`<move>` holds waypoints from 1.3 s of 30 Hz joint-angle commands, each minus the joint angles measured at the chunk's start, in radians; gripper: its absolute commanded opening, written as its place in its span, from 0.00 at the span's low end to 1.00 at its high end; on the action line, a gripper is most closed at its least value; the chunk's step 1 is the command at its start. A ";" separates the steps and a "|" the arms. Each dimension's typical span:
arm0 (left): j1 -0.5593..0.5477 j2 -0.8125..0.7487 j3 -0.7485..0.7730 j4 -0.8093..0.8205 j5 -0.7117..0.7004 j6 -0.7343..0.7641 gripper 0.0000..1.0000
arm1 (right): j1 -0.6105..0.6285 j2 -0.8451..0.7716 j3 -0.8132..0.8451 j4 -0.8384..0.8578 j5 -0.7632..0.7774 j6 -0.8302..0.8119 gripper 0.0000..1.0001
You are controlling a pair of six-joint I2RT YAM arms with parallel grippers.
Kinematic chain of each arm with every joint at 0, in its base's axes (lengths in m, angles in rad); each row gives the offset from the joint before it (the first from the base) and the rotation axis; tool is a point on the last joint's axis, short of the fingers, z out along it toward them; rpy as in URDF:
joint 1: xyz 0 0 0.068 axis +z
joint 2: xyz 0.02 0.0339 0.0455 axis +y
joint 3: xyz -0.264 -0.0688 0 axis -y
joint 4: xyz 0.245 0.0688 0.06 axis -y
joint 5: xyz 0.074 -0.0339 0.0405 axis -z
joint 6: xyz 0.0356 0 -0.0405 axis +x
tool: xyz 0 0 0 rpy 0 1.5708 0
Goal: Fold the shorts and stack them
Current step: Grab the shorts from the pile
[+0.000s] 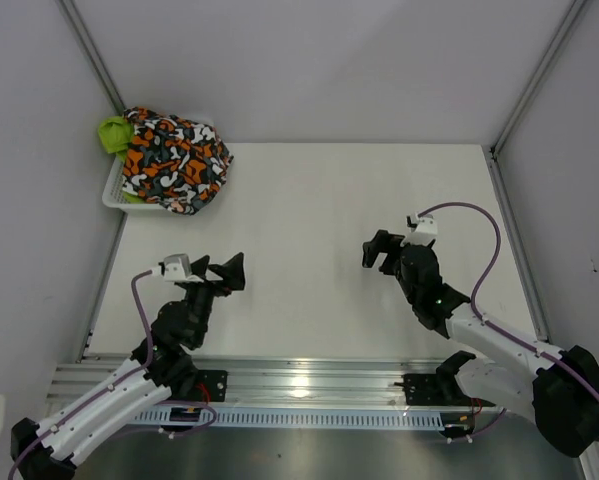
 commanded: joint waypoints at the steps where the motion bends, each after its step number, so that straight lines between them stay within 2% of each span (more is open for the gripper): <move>1: 0.006 -0.034 -0.002 -0.048 -0.078 -0.023 0.99 | 0.009 -0.027 0.000 0.067 0.020 0.026 0.99; 6: 0.011 0.027 0.126 -0.200 -0.201 -0.190 0.99 | 0.014 0.037 -0.004 0.053 0.070 0.063 0.99; 10: 0.070 0.093 0.231 -0.291 -0.160 -0.320 0.99 | 0.031 0.079 0.025 0.031 0.095 0.047 0.99; 13: 0.197 0.161 0.301 -0.274 -0.019 -0.366 0.99 | 0.051 0.088 0.025 0.041 0.110 0.037 1.00; 14: 0.281 0.214 0.358 -0.274 0.026 -0.374 0.99 | 0.058 0.093 0.023 0.042 0.112 0.034 0.99; 16: 0.381 0.285 0.399 -0.253 0.176 -0.385 0.99 | 0.063 0.094 0.023 0.042 0.124 0.026 0.99; 17: 0.491 0.361 0.473 -0.262 0.227 -0.401 0.99 | 0.066 0.094 0.025 0.042 0.127 0.024 1.00; 18: 0.547 0.398 0.501 -0.272 0.329 -0.412 0.99 | 0.066 0.093 0.025 0.042 0.129 0.021 1.00; 20: 0.665 0.472 0.592 -0.296 0.390 -0.444 0.99 | 0.067 0.093 0.025 0.044 0.132 0.018 0.99; 22: 0.713 0.589 0.642 -0.314 0.417 -0.455 0.99 | 0.070 0.093 0.025 0.045 0.133 0.017 1.00; 23: 0.739 0.630 0.713 -0.325 0.422 -0.460 0.99 | 0.071 0.093 0.026 0.042 0.132 0.017 0.99; 27: 0.785 0.858 0.840 -0.377 0.450 -0.475 0.99 | 0.072 0.088 0.029 0.036 0.130 0.015 0.99; 31: 0.811 0.989 0.903 -0.342 0.459 -0.491 0.99 | 0.074 0.074 0.029 0.027 0.144 0.012 1.00; 32: 0.810 1.023 0.962 -0.346 0.454 -0.492 0.99 | 0.074 0.070 0.029 0.027 0.146 0.012 0.99; 34: 0.814 1.096 1.019 -0.401 0.462 -0.494 0.99 | 0.072 0.065 0.028 0.025 0.149 0.012 0.99; 35: 0.815 1.171 1.095 -0.439 0.467 -0.492 0.99 | 0.072 0.068 0.028 0.027 0.149 0.014 0.99; 39: 0.815 1.279 1.147 -0.409 0.431 -0.511 0.99 | 0.074 0.065 0.028 0.027 0.149 0.014 0.99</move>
